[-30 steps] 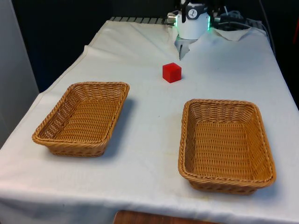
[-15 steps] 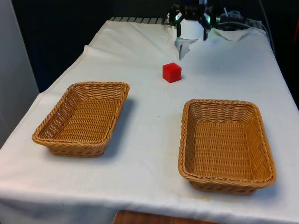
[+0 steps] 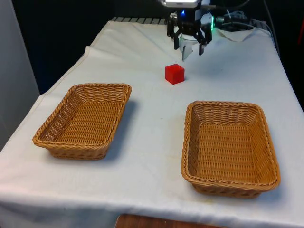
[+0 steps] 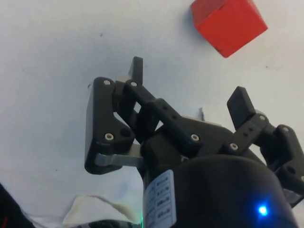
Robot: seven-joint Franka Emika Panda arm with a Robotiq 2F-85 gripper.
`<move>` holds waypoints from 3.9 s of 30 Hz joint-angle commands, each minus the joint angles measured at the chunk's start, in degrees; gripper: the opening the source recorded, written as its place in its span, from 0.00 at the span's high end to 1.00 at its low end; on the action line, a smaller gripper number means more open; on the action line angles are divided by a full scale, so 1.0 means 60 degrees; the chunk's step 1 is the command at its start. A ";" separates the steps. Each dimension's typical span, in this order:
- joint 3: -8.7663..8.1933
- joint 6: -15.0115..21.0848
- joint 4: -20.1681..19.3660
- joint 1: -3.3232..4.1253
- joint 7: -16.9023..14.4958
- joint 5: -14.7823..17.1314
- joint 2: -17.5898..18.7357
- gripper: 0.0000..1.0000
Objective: Pick up the red cube and place it into the right basket.
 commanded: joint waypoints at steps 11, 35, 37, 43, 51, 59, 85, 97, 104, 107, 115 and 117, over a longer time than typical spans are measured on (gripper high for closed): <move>-0.0201 0.0420 -0.0067 -0.0029 -0.0143 0.0201 0.0306 0.00; -0.0363 0.2855 -0.0095 -0.0038 0.0563 0.0468 0.2292 0.00; -0.0392 0.2788 -0.0057 -0.0038 0.0621 0.0372 0.2359 0.00; -0.0334 0.3361 -0.0057 -0.0029 0.1070 0.0449 0.2788 0.00; -0.0315 0.3619 0.0010 -0.0057 0.1423 0.0420 0.3113 0.00; -0.0363 0.3562 0.0019 -0.0038 0.1451 0.0401 0.3113 0.42; -0.0583 0.3018 0.0048 -0.0038 0.1337 0.0306 0.2416 0.97; -0.1136 0.1881 0.0363 -0.0095 0.0573 0.0029 0.1327 0.97; -0.1308 0.1356 0.0668 -0.0086 -0.0019 0.0210 0.1012 0.97; -0.1337 0.1108 0.0850 -0.0115 -0.0239 0.0181 0.0955 0.97; -0.1394 0.0821 0.1213 -0.0115 -0.0831 0.0296 0.0993 0.97; -0.1404 0.0773 0.1299 -0.0115 -0.0974 0.0315 0.1022 0.97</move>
